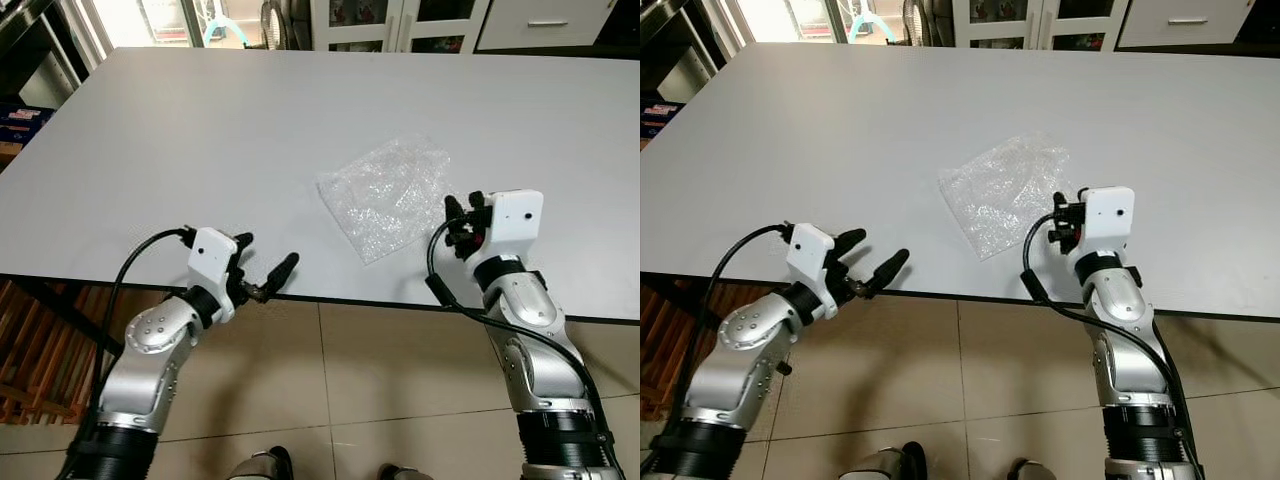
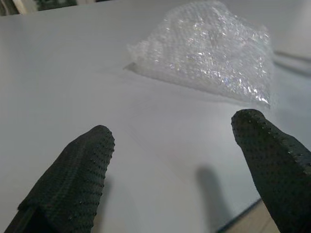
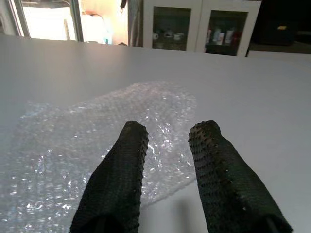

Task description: Picking trash to rubbish bin

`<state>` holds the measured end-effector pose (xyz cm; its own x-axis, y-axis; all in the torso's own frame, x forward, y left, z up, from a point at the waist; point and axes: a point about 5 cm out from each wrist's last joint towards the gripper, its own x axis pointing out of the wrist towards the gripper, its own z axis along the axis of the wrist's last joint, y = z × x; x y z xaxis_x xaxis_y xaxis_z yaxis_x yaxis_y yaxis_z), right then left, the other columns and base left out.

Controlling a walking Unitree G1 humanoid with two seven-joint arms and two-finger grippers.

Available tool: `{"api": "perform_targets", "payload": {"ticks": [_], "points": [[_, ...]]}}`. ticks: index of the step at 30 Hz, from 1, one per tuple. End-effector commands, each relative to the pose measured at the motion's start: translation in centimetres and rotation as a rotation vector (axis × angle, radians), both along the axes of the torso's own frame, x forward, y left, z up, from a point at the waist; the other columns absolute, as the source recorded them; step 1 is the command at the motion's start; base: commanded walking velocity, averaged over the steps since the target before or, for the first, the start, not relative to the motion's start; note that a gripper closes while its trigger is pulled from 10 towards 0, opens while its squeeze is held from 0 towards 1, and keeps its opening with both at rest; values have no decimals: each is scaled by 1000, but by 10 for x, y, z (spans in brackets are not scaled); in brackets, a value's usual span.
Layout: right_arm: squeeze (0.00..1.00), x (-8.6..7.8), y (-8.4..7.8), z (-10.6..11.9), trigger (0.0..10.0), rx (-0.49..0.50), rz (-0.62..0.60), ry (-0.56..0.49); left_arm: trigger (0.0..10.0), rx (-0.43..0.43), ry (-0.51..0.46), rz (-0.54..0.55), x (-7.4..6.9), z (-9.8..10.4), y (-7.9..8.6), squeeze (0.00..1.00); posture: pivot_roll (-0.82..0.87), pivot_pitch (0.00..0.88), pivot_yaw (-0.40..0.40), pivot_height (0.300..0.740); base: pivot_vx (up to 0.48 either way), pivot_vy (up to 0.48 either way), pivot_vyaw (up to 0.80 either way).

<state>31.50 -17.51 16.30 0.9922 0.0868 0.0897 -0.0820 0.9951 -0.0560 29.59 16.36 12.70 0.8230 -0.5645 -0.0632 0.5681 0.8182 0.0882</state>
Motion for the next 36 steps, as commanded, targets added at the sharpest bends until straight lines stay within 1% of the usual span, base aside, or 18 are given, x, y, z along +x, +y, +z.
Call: {"api": "perform_targets", "payload": {"ticks": [1,5,7,8,12,14,17,18,23,26,29,32,34,36], "points": [[1000,2,1,2,10000,21,13,9,10000,17,10,-25,0,-1,3,0,-42,148,85,740,0,0,0],[1000,6,7,3,10000,25,33,16,10000,26,15,-27,2,0,8,0,-42,148,85,740,0,0,0],[1000,11,10,5,10000,23,46,23,10000,28,22,-41,2,0,8,0,-42,153,83,740,0,0,0],[1000,17,13,7,10000,23,53,25,10000,31,28,-57,1,-1,7,0,-42,153,83,740,0,0,0],[1000,23,17,12,10000,23,65,19,10000,31,31,-64,1,0,7,0,-40,157,84,740,0,0,0],[1000,31,22,16,10000,58,52,23,10000,28,34,-67,0,-1,7,0,-39,162,82,740,0,0,0],[1000,45,36,26,10000,159,39,34,10000,26,42,-76,-1,-3,6,0,-37,166,81,740,0,0,0],[1000,45,36,26,10000,159,39,34,10000,26,42,-76,-1,-3,6,0,-37,166,81,740,0,0,0],[1000,59,48,31,10000,209,25,69,10000,28,54,-85,-5,-6,6,0,-28,174,72,740,0,0,0],[1000,65,50,29,10000,207,21,103,10000,28,57,-82,-6,-6,7,0,-26,175,70,740,0,0,0],[1000,70,47,23,10000,199,-10,165,10000,27,61,-78,-8,-7,8,0,-18,183,64,740,0,0,0],[1000,75,44,8,10000,244,-46,275,10000,26,70,-77,-13,-9,7,0,-8,197,58,740,0,0,0],[1000,78,46,1,10000,283,-46,317,10000,28,81,-79,-17,-11,7,0,-1,206,57,740,0,0,0],[1000,79,47,-1,10000,296,-44,332,10000,29,85,-81,-19,-12,7,0,1,209,56,740,0,0,0]]}}
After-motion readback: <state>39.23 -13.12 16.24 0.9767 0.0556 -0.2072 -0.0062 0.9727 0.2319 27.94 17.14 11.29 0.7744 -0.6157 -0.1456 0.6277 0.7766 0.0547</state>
